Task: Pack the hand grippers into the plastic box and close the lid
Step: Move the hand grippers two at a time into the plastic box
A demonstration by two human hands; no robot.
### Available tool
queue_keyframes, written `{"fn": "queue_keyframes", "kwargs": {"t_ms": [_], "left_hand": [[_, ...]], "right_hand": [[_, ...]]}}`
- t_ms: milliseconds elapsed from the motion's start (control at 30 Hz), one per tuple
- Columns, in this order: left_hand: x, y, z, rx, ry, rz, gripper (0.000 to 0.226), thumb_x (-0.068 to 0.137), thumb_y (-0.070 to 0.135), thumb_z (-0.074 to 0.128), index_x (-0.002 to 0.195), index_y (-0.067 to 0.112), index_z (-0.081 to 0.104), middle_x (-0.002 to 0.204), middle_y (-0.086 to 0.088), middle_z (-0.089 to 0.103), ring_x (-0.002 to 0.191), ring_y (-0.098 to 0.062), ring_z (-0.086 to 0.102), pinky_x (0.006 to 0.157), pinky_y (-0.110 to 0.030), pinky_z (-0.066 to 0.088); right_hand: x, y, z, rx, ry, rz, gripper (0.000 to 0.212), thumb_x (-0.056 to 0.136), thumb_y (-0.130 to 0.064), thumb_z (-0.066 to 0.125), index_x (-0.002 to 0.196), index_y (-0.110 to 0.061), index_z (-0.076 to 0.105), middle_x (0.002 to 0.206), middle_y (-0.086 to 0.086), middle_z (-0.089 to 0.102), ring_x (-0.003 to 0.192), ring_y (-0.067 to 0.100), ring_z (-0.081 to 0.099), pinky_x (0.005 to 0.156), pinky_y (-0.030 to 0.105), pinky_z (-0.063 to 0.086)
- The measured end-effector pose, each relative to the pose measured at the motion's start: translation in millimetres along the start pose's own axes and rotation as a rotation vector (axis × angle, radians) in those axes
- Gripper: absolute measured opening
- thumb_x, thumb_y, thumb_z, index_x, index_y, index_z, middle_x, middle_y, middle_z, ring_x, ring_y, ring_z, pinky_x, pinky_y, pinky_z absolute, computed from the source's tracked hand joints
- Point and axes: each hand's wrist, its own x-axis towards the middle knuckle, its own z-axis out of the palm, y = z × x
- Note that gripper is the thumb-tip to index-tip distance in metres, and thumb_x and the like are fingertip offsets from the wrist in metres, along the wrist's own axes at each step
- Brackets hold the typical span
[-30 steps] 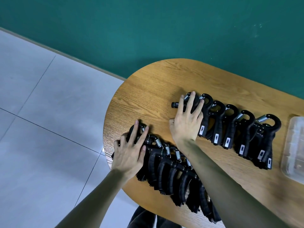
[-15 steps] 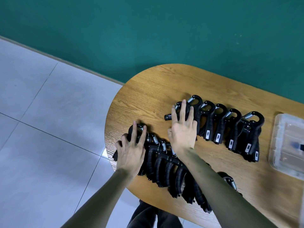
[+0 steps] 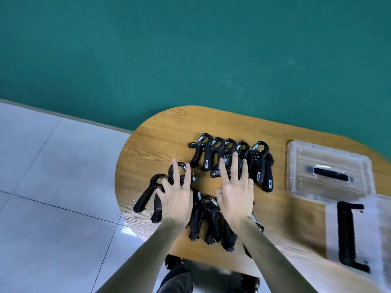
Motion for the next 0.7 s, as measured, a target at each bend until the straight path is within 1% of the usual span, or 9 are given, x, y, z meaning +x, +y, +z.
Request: {"fn": "queue_keyframes", "kwargs": {"t_ms": [133, 233, 300, 367, 433, 533, 600, 700], "left_hand": [[-19.7, 71.5, -18.9, -0.015, 0.059, -0.02, 0.075, 0.103, 0.028, 0.039, 0.16, 0.023, -0.01, 0.165, -0.019, -0.022, 0.108, -0.037, 0.04, 0.083, -0.049, 0.041], [-34.9, 129.9, -35.2, -0.039, 0.097, 0.043, 0.075, 0.102, 0.027, 0.04, 0.16, 0.024, -0.008, 0.166, -0.016, -0.021, 0.103, -0.036, 0.041, 0.084, -0.05, 0.042], [-43.1, 154.5, -39.3, -0.067, 0.122, 0.041, 0.076, 0.101, 0.027, 0.043, 0.161, 0.024, -0.003, 0.167, -0.016, -0.017, 0.103, -0.036, 0.042, 0.081, -0.05, 0.042], [-65.9, 214.6, -51.4, -0.062, 0.166, 0.097, 0.076, 0.1, 0.026, 0.046, 0.162, 0.024, 0.003, 0.168, -0.016, -0.011, 0.104, -0.037, 0.043, 0.079, -0.05, 0.042], [-72.2, 236.1, -53.5, -0.082, 0.146, 0.076, 0.076, 0.099, 0.025, 0.047, 0.162, 0.025, 0.004, 0.168, -0.016, -0.011, 0.107, -0.037, 0.042, 0.08, -0.049, 0.041], [-104.7, 325.1, -62.5, -0.094, 0.128, 0.128, 0.077, 0.1, 0.024, 0.046, 0.161, 0.026, -0.001, 0.167, -0.015, -0.018, 0.114, -0.038, 0.039, 0.082, -0.048, 0.038], [-123.8, 376.9, -64.2, -0.132, 0.105, 0.156, 0.08, 0.1, 0.019, 0.049, 0.161, 0.026, -0.002, 0.166, -0.016, -0.021, 0.117, -0.04, 0.039, 0.085, -0.049, 0.038], [-147.8, 443.5, -61.4, -0.143, 0.065, 0.213, 0.086, 0.096, 0.007, 0.047, 0.161, 0.026, -0.007, 0.164, -0.016, -0.025, 0.113, -0.037, 0.041, 0.087, -0.047, 0.037]], "right_hand": [[-33.5, 49.6, -25.3, 0.043, 0.04, 0.031, 0.094, 0.076, -0.019, 0.075, 0.157, -0.015, 0.027, 0.167, 0.019, 0.005, 0.148, 0.046, 0.021, 0.097, 0.053, 0.046], [-57.9, 100.0, -50.0, 0.076, 0.066, 0.078, 0.093, 0.078, -0.019, 0.072, 0.158, -0.016, 0.025, 0.167, 0.018, 0.003, 0.148, 0.045, 0.019, 0.093, 0.051, 0.047], [-67.3, 121.8, -62.3, 0.07, 0.091, 0.084, 0.092, 0.079, -0.02, 0.071, 0.158, -0.017, 0.024, 0.167, 0.018, 0.001, 0.149, 0.045, 0.019, 0.091, 0.05, 0.047], [-92.6, 178.3, -85.2, 0.081, 0.107, 0.135, 0.092, 0.078, -0.021, 0.071, 0.157, -0.018, 0.025, 0.167, 0.017, 0.002, 0.149, 0.044, 0.018, 0.09, 0.05, 0.047], [-97.4, 195.2, -91.4, 0.087, 0.129, 0.141, 0.094, 0.076, -0.02, 0.071, 0.157, -0.019, 0.025, 0.167, 0.016, 0.004, 0.149, 0.044, 0.019, 0.092, 0.051, 0.047], [-132.1, 276.8, -111.7, 0.092, 0.146, 0.207, 0.094, 0.073, -0.015, 0.067, 0.157, -0.021, 0.025, 0.167, 0.016, 0.004, 0.149, 0.043, 0.019, 0.092, 0.05, 0.046], [-152.0, 323.6, -115.1, 0.08, 0.17, 0.238, 0.091, 0.074, -0.012, 0.066, 0.157, -0.021, 0.028, 0.167, 0.016, 0.006, 0.149, 0.043, 0.02, 0.089, 0.05, 0.048], [-179.7, 387.6, -114.9, 0.056, 0.157, 0.314, 0.093, 0.074, -0.013, 0.073, 0.156, -0.019, 0.029, 0.167, 0.017, 0.009, 0.147, 0.044, 0.024, 0.087, 0.05, 0.049]]}}
